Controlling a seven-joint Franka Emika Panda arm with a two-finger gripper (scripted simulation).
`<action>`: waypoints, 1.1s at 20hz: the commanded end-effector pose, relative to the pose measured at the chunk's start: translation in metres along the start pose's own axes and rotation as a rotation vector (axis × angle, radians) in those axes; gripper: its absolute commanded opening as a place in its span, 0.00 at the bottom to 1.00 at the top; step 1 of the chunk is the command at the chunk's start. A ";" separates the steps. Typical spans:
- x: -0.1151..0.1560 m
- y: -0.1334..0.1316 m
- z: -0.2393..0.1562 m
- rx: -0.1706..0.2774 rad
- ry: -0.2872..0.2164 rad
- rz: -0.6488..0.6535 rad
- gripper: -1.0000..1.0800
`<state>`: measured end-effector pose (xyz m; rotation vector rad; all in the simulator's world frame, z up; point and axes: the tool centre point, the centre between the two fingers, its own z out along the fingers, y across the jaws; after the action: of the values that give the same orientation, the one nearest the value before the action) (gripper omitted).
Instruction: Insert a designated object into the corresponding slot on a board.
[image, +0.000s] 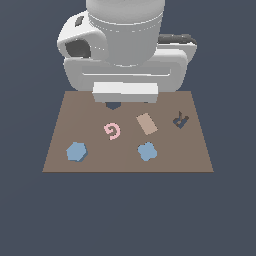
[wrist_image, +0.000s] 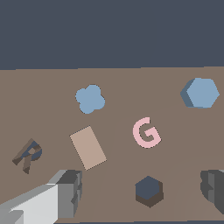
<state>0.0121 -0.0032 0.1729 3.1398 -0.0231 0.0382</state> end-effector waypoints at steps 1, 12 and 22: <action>0.000 0.000 0.000 0.000 0.000 0.000 0.96; 0.018 0.018 0.020 -0.002 -0.003 0.093 0.96; 0.057 0.073 0.070 -0.006 -0.013 0.340 0.96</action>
<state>0.0637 -0.0661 0.1132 3.1014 -0.4835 0.0209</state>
